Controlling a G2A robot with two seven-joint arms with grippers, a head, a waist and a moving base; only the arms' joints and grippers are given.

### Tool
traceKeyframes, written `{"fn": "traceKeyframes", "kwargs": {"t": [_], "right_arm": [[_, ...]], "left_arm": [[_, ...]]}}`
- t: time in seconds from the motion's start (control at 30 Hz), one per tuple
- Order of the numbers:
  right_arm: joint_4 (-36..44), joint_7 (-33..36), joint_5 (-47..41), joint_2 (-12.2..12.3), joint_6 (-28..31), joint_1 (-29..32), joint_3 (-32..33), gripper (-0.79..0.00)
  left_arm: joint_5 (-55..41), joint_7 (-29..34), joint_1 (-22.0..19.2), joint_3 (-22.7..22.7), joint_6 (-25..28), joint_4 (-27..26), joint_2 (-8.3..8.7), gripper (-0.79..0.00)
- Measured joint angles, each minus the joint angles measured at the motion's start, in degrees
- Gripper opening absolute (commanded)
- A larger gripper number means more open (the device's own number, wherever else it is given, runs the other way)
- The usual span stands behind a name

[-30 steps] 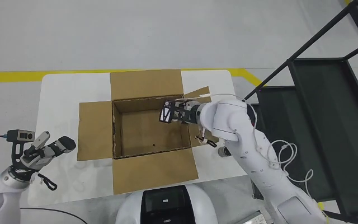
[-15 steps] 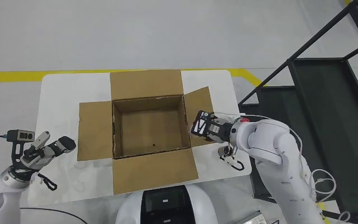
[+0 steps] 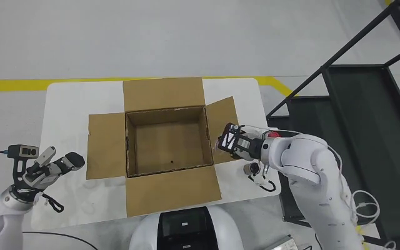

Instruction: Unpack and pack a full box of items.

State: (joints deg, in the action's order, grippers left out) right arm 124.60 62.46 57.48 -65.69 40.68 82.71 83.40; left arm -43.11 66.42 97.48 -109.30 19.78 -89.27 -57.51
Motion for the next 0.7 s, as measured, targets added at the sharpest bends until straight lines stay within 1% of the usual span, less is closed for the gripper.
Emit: {"fn": "traceKeyframes", "kwargs": {"t": [0.17,0.23,0.3,0.4,0.47,0.53,0.7], "right_arm": [[0.03,-0.28,-0.02,0.01,-0.16,0.12,-0.04,-0.785],[0.7,-2.09,-0.89,0.14,-0.16,0.75,0.25,-0.785],[1.71,-2.43,-2.63,0.45,0.44,1.57,1.65,-0.785],[4.65,-1.2,-6.29,1.19,2.22,3.64,5.07,-0.785],[7.14,-1.65,-8.56,2.02,2.92,5.94,7.71,-0.785],[9.39,-2.29,-8.78,3.19,3.45,8.95,10.37,-0.785],[10.05,-5.38,-7.68,6.24,6.54,16.45,16.57,-0.785]], "left_arm": [[0.0,0.0,0.0,0.0,0.0,0.0,0.0,0.0],[0.0,0.0,0.0,0.0,0.0,0.0,0.0,0.0],[0.0,0.0,0.0,0.0,0.0,0.0,0.0,0.0],[0.0,0.0,0.0,0.0,0.0,0.0,0.0,0.0],[0.0,0.0,0.0,0.0,0.0,0.0,0.0,0.0],[0.0,0.0,0.0,0.0,0.0,0.0,0.0,0.0],[0.0,0.0,0.0,0.0,0.0,0.0,0.0,0.0]]}}
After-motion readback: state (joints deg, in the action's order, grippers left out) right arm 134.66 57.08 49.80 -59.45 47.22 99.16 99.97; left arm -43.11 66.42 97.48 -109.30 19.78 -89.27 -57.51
